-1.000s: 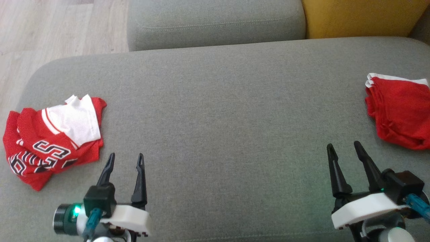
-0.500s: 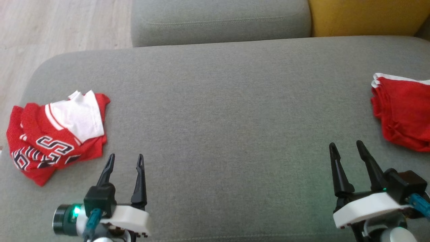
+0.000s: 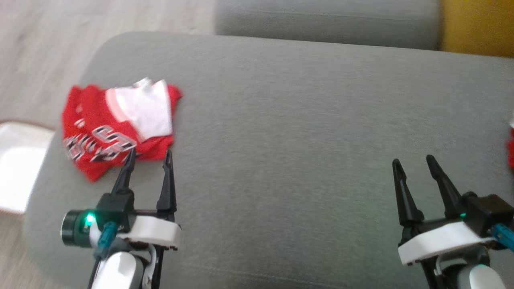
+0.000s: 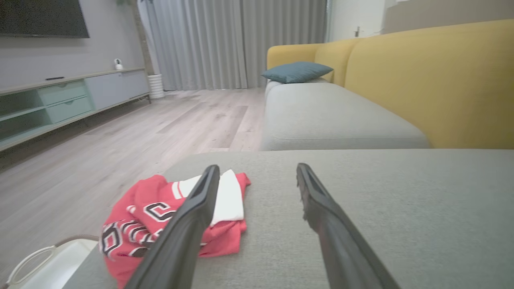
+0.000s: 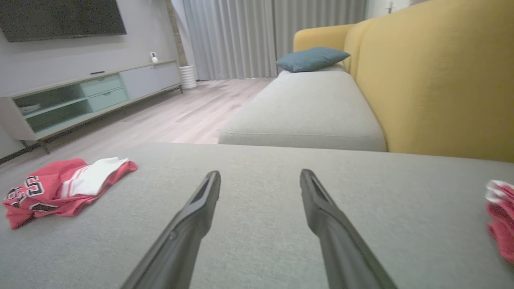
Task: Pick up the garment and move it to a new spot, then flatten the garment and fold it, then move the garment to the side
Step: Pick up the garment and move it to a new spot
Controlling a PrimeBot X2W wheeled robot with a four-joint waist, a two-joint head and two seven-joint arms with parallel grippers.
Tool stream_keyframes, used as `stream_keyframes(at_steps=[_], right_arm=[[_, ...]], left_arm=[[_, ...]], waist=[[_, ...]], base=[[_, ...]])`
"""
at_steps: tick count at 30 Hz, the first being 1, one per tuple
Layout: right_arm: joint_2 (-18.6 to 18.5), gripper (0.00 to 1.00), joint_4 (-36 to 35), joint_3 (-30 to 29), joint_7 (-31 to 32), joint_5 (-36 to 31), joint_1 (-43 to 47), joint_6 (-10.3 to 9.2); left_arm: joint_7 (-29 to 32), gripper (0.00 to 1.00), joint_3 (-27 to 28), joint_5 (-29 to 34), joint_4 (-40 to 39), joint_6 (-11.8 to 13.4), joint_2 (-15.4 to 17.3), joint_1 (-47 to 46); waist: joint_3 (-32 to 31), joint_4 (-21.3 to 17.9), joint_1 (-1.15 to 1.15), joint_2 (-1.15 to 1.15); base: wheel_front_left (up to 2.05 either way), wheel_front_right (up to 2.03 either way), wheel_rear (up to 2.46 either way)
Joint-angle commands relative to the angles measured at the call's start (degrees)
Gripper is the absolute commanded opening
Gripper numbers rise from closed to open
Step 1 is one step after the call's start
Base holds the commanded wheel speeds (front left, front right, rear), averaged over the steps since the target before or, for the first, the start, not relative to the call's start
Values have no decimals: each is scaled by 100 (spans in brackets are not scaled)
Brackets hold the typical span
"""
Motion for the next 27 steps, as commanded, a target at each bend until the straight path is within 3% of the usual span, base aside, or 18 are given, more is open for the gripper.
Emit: stream_keyframes(at_steps=[1,7,13,22,27], right_arm=[[-58,100,-266,139,15,-48,-317,21],[-122,100,-452,218,163,-85,-406,21],[-136,100,-559,245,259,-116,-451,21],[-217,100,-729,293,382,-137,-608,21],[-393,100,-951,289,576,-165,-814,21]], left_arm=[[-62,100,236,-35,-159,-14,44,-306],[-89,100,393,-64,-104,-95,-53,-474],[-92,100,619,33,-162,-220,-123,-445],[-92,100,900,123,-109,-284,-241,-579],[-92,100,1078,51,201,-442,-318,-1183]], waist=[[149,426,0,0],[240,1021,0,0],[278,1308,0,0],[661,1133,0,0],[1302,876,0,0]], base=[[0,0,0],[0,0,0],[0,0,0],[0,0,0],[0,0,0]])
